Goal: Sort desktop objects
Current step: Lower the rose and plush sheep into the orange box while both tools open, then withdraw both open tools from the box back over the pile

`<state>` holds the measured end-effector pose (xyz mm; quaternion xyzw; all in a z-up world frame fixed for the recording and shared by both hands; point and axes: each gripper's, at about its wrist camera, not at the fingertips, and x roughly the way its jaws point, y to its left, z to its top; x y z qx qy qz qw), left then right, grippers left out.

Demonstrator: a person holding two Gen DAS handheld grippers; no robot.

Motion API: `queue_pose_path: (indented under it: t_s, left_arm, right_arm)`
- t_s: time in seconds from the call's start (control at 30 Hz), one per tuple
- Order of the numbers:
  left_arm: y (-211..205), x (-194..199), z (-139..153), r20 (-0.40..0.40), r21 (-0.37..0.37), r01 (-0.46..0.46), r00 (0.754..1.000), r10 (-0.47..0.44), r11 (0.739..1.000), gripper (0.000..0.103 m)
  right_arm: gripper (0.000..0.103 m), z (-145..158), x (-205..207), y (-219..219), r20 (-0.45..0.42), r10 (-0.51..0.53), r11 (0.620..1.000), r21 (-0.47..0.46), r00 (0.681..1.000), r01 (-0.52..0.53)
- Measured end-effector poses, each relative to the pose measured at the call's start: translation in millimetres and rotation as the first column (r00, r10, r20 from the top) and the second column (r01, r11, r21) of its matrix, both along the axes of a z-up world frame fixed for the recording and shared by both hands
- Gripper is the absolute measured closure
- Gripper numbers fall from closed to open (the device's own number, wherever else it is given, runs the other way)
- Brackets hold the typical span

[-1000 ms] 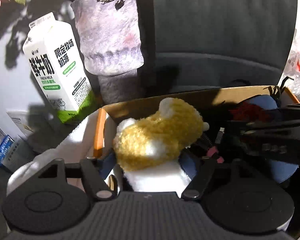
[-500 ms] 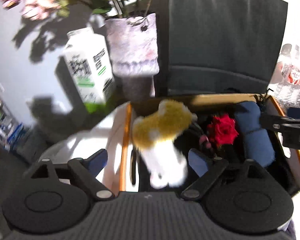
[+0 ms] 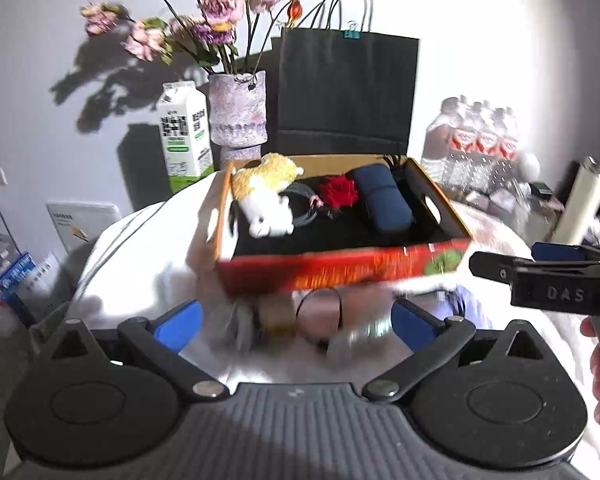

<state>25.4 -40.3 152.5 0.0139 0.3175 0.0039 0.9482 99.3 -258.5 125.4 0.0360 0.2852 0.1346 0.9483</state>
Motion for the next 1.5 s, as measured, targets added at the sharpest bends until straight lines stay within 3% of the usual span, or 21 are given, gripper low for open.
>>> queue_pose_path:
  t_s: [0.13,0.3,0.43,0.5,0.6,0.7,0.87,1.2,1.5]
  left_arm:
    - [-1,-49,-16,0.052,0.055,-0.028,0.998,0.025,0.998,0.0]
    - [1,-95,-37,0.1,0.019,-0.062,0.993,0.06,0.998,0.0]
    - [-1,-118,-55,0.174,0.033,-0.088,0.981,0.081,0.996,0.0]
    - [-4,-121,-66,0.169,0.034,-0.075,0.983,0.068,0.997,0.0]
    - [-2,-122,-84,0.122,-0.035,-0.068,0.99,0.072,0.997,0.0]
    - [-1,-120,-94,0.096,-0.082,-0.086,0.991,0.094,0.993,0.0]
    - [-1,-116,-100,0.084,-0.085,-0.081,0.993,0.088,0.993,0.0]
    - [2,-105,-111,0.052,-0.088,-0.097,0.993,0.102,0.991,0.0]
    - [-6,-76,-101,0.11,-0.069,-0.054,0.992,0.062,0.996,0.0]
  right_arm:
    - [0.0,-16,-62,5,0.052,0.038,0.999,-0.031,0.998,-0.036]
    - [0.0,-46,-118,12,0.097,0.036,0.995,-0.095,0.995,-0.027]
    - [0.0,-72,-149,9,0.12,0.033,0.996,-0.087,0.992,-0.022]
    - [0.0,-83,-160,5,0.125,0.042,0.996,-0.077,0.991,-0.033]
    - [0.0,-93,-172,2,0.158,0.008,0.994,-0.11,0.987,0.01]
    - [0.0,-96,-177,0,0.185,-0.005,0.992,-0.121,0.983,0.028]
    - [0.0,-98,-170,-3,0.136,0.006,0.998,-0.069,0.991,0.003]
    - [0.0,-107,-163,2,0.107,0.036,0.996,-0.083,0.994,-0.027]
    - [0.007,-104,-137,0,0.121,0.038,0.995,-0.096,0.992,-0.027]
